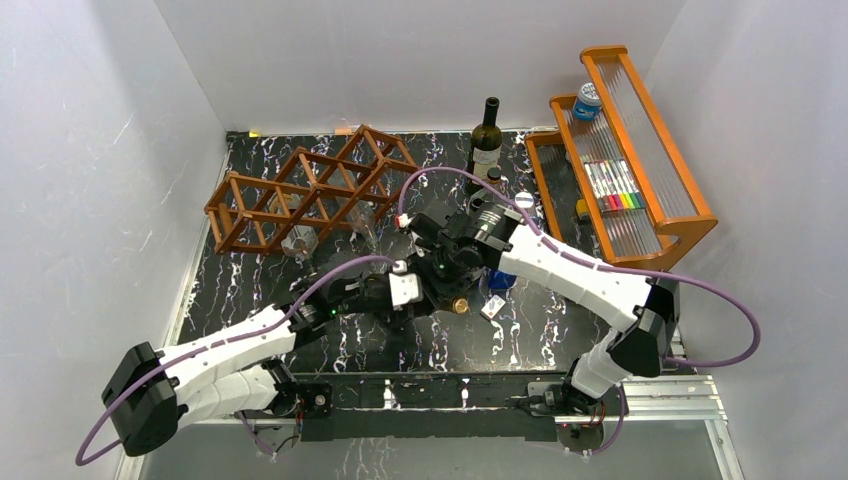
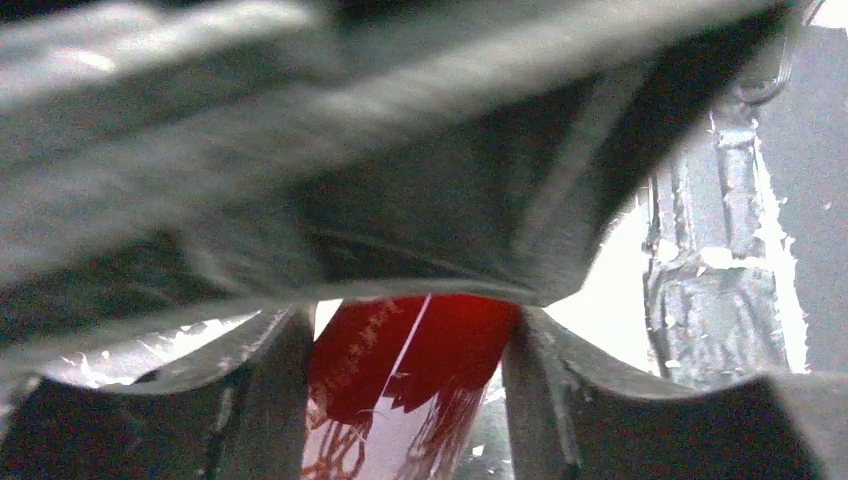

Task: Take the wine bottle off the wine rack

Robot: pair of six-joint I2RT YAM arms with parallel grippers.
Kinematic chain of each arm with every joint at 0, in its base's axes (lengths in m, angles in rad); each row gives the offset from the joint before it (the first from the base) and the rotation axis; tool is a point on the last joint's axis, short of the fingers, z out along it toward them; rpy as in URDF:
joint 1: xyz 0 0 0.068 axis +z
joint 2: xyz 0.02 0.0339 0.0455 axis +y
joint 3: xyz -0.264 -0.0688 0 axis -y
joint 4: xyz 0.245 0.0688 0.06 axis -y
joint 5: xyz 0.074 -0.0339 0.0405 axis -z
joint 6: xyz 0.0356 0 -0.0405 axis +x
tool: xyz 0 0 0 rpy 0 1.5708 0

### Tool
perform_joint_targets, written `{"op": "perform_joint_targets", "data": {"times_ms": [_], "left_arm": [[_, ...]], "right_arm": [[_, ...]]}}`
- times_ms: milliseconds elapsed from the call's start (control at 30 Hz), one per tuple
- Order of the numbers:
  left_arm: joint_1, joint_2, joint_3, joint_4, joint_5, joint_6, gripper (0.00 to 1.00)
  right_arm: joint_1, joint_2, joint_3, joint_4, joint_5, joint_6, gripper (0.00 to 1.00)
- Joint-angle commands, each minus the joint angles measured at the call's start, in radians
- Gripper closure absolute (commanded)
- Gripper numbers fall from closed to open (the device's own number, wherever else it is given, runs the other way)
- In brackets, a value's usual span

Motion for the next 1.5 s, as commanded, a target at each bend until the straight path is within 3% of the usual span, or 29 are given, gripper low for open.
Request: {"op": "perform_joint_targets", "data": {"times_ms": [0, 67, 233, 333, 467, 733, 933, 1167, 1467], "left_arm": [[-0.013, -0.070, -0.035, 0.054, -0.143, -0.013, 0.70], [-0.017, -0.090, -0.041, 0.046, -0.154, -0.026, 0.80], [-0.024, -0.103, -0.049, 0.048, -0.172, -0.056, 1.00], [-0.024, -0.103, -0.043, 0.051, -0.192, -0.076, 1.00], [-0.025, -0.109, -0.038, 0.045, -0.204, -0.106, 1.00], [-0.024, -0.173, -0.060, 0.061, -0.287, -0.202, 1.00], [-0.023, -0.218, -0.063, 0.105, -0.428, -0.336, 1.00], [-0.024, -0.212, -0.037, 0.166, -0.660, -0.500, 1.00], [-0.023, -0.149, 0.011, 0.326, -0.784, -0.512, 1.00]], "right_arm": [[0.008, -0.155, 0.031, 0.265, -0.049, -0.014, 0.64], [0.007, -0.166, 0.022, 0.269, -0.025, -0.020, 0.51], [0.008, -0.173, 0.026, 0.257, 0.001, -0.032, 0.30], [0.007, -0.182, 0.041, 0.243, 0.049, -0.036, 0.15], [0.006, -0.210, 0.072, 0.254, 0.132, -0.038, 0.03], [0.002, -0.298, 0.139, 0.357, 0.382, -0.052, 0.02], [0.004, -0.419, 0.055, 0.510, 0.486, -0.130, 0.02], [0.003, -0.415, 0.101, 0.573, 0.511, -0.247, 0.02], [0.003, -0.457, 0.038, 0.622, 0.505, -0.249, 0.02]]}}
